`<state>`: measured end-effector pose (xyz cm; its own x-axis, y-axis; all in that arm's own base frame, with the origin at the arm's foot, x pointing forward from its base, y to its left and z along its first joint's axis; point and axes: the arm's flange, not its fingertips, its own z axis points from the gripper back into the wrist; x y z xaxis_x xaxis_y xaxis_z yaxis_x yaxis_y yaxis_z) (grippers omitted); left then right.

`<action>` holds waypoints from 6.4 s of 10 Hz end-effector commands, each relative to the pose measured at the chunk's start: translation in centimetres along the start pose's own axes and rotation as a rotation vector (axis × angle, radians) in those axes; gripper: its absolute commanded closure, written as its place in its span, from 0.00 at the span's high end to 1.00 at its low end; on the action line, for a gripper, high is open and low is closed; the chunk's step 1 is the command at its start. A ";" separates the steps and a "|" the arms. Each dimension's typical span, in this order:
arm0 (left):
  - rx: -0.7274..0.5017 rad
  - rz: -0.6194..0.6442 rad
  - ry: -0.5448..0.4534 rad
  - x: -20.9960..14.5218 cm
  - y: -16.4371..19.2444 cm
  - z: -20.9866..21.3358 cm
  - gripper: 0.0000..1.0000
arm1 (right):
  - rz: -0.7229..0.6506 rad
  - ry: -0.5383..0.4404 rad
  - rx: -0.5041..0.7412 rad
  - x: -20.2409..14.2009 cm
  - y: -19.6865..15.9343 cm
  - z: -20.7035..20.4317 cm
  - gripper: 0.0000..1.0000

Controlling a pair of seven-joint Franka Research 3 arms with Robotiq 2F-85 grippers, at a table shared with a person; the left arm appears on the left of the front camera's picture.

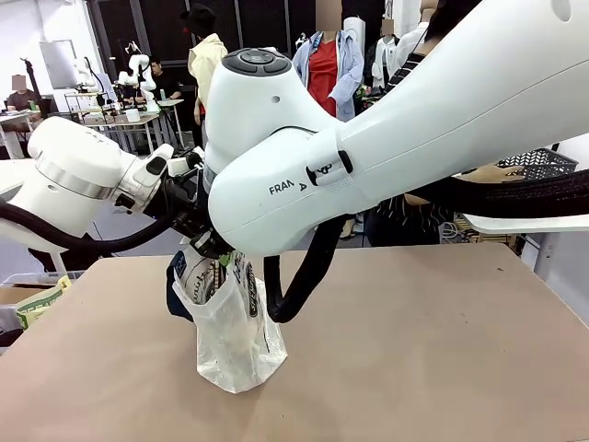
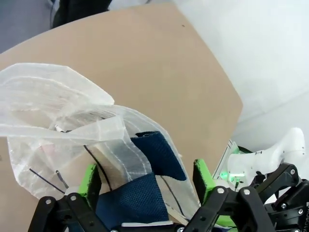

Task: Transfer purchased items from the store into the shopping bag.
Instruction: Move the Reusable shopping bag to the right side of the table.

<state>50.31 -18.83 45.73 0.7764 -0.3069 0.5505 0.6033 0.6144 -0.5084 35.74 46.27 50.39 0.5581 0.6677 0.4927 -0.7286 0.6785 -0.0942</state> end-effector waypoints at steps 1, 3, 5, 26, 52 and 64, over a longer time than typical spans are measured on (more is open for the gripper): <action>0.050 0.031 0.028 0.6 -0.1 -0.3 0.68 | -0.002 -0.020 0.001 0.1 0.1 0.3 0.00; 0.065 0.036 0.039 0.7 -0.1 -0.3 0.28 | -0.007 -0.024 -0.001 0.1 0.0 0.4 0.00; 0.071 0.043 0.050 0.8 0.0 -0.4 0.00 | -0.012 -0.026 -0.002 0.0 -0.2 0.4 0.00; 0.137 0.013 0.119 0.6 -0.2 -1.2 0.00 | -0.785 0.110 -0.315 -18.3 -33.8 11.1 1.00; 0.831 0.455 -0.098 -7.6 4.2 26.0 0.00 | -0.900 0.173 -0.310 -25.3 -40.5 9.4 1.00; 0.999 0.190 -0.190 -3.0 -4.8 24.2 1.00 | -0.900 0.173 -0.310 -25.3 -40.5 9.4 1.00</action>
<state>40.91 -0.87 62.26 0.7889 -0.0250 0.6141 -0.0329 0.9960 0.0828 47.38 -1.05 50.01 0.9229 -0.1338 0.3610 0.1301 0.9909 0.0348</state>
